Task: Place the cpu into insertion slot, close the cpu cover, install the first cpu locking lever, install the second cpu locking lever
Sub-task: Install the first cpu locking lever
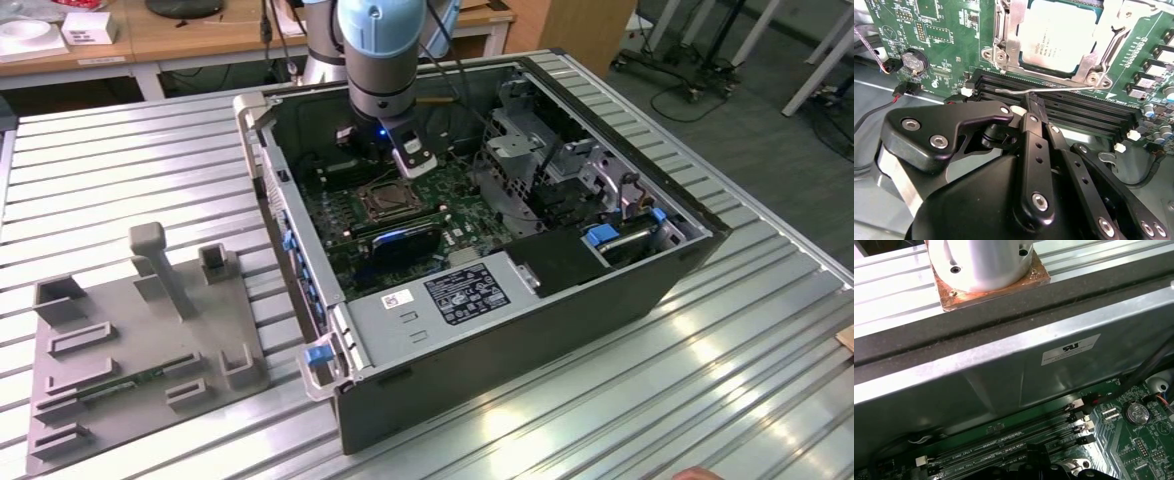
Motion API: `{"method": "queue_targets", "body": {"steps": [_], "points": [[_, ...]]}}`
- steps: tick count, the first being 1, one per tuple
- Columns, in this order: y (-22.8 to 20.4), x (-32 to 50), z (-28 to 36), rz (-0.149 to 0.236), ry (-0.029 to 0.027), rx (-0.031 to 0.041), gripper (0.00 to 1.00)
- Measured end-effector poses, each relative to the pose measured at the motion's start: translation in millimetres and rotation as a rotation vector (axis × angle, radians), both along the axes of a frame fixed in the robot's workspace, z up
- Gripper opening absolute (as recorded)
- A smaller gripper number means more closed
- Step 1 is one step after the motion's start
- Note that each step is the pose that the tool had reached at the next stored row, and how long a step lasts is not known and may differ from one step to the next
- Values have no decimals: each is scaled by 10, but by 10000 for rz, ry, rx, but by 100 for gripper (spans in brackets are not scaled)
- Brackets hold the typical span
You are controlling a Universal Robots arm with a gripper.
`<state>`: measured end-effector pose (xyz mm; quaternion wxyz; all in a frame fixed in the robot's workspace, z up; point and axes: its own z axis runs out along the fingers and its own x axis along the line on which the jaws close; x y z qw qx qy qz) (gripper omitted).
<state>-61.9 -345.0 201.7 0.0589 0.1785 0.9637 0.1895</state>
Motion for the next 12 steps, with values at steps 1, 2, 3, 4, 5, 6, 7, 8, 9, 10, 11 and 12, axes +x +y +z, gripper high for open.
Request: {"method": "queue_targets", "body": {"steps": [1, 2, 3, 4, 5, 6, 7, 8, 9, 10, 11, 12], "points": [[0, 5, -1, 1, -1, 1, 11], [0, 7, -1, 1, -1, 1, 11], [-1, 9, -1, -1, -1, 1, 11], [-1, 10, -1, -2, -1, 1, 11], [-1, 11, -1, -2, -2, 1, 11], [-2, 11, -1, -1, -1, 1, 11], [-4, 11, -1, -2, -1, 1, 11], [-6, 11, -1, -3, -1, 1, 11], [-9, 11, -1, -3, -1, 1, 11], [-10, 11, -1, -4, -2, 2, 11], [-13, 11, -2, -7, -1, 0, 11], [-16, 13, -5, -8, -1, 1, 11]]}}
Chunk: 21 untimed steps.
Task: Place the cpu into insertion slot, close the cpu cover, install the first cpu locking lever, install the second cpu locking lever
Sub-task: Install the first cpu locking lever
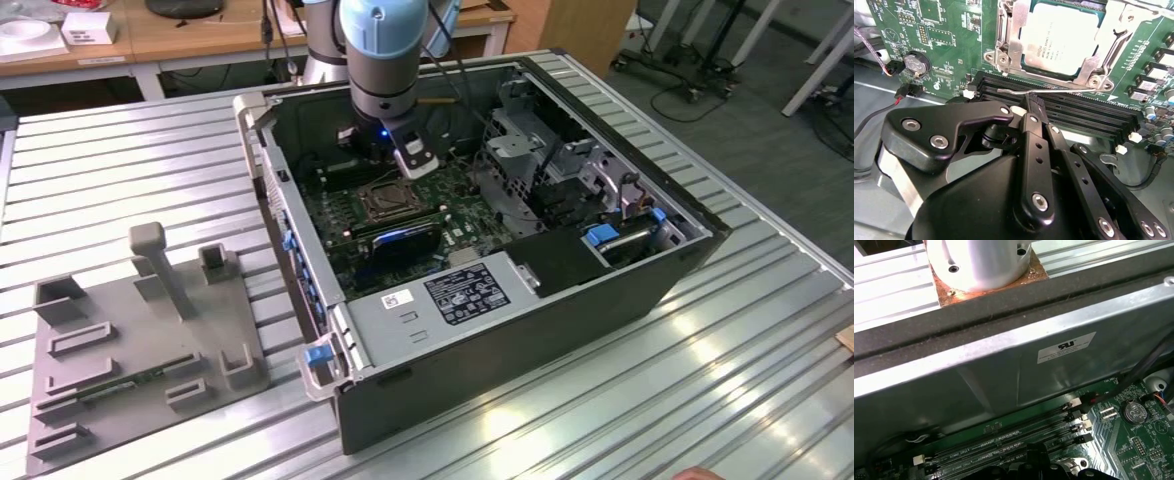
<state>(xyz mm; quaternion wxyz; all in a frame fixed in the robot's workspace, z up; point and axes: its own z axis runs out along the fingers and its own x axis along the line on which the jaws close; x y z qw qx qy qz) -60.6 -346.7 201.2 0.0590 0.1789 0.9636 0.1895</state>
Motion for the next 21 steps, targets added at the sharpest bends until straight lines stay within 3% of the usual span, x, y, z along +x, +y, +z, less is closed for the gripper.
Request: {"method": "queue_targets", "body": {"steps": [21], "points": [[4, 2, -5, -3, 0, 14, 11]]}}
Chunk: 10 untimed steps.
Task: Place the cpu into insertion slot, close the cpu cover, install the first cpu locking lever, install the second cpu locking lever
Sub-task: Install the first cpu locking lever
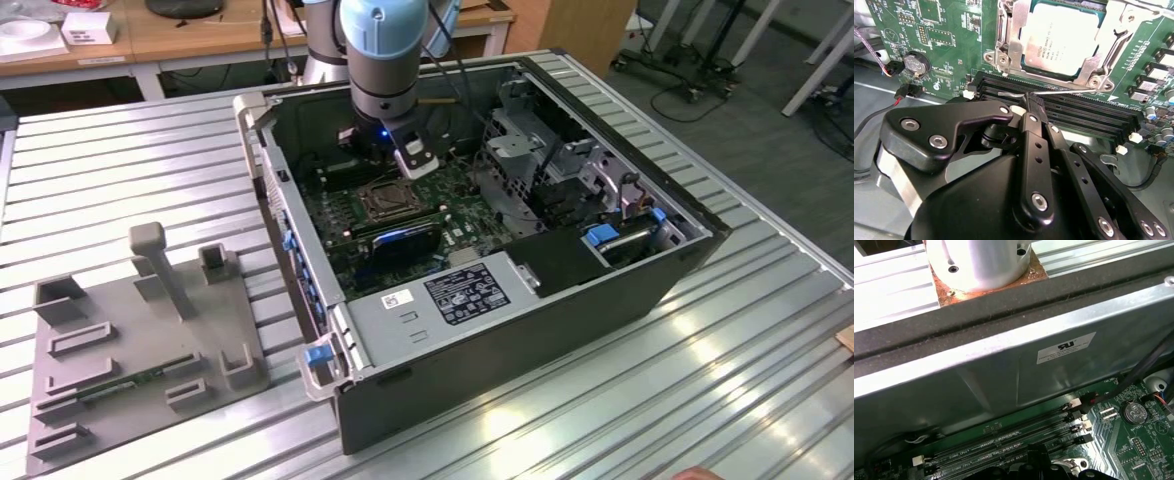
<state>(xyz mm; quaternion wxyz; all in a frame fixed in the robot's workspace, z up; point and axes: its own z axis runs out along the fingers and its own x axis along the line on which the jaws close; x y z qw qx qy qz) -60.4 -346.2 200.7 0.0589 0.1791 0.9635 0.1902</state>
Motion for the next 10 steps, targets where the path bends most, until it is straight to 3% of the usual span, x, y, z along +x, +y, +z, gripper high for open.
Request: {"method": "queue_targets", "body": {"steps": [10], "points": [[16, 0, 0, 0, 0, 0, 11]]}}
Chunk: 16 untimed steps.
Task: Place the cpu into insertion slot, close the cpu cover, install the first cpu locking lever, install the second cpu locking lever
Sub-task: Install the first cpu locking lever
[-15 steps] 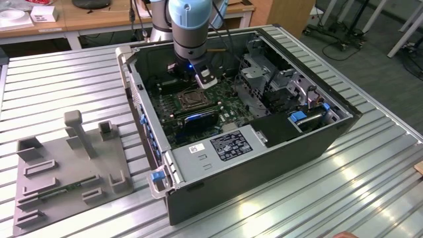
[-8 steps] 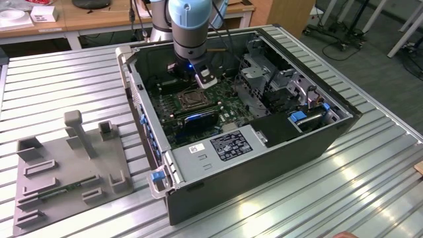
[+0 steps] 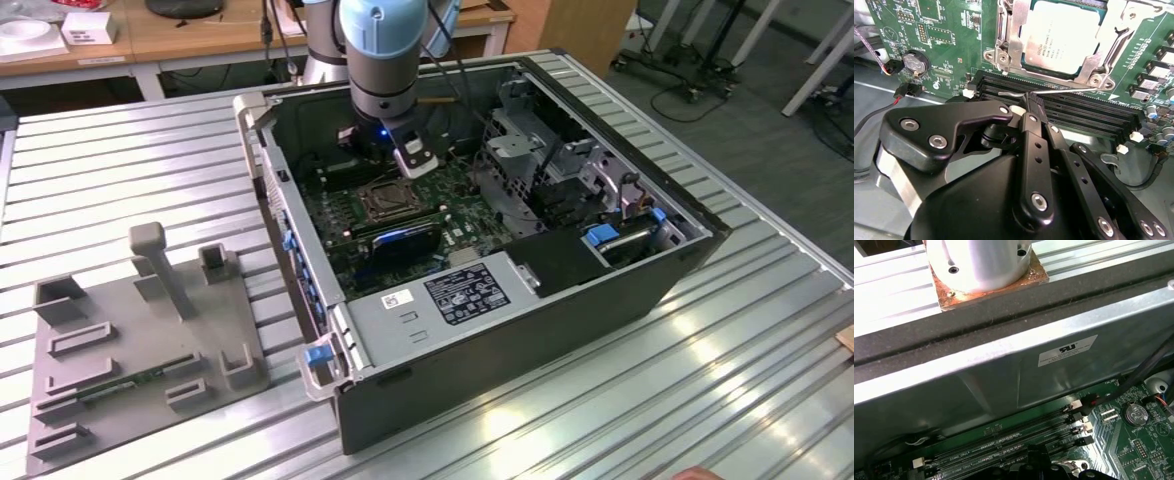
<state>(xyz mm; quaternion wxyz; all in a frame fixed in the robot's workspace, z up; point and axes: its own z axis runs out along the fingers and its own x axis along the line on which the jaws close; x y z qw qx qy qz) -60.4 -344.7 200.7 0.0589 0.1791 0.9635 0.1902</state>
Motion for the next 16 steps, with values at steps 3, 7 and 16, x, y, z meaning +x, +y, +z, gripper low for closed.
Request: {"method": "queue_targets", "body": {"steps": [3, 7, 16], "points": [[1, 0, 0, -1, 0, 0, 11], [1, 0, -8, -1, -1, 1, 11], [5, 0, -34, -2, 0, 0, 11]]}}
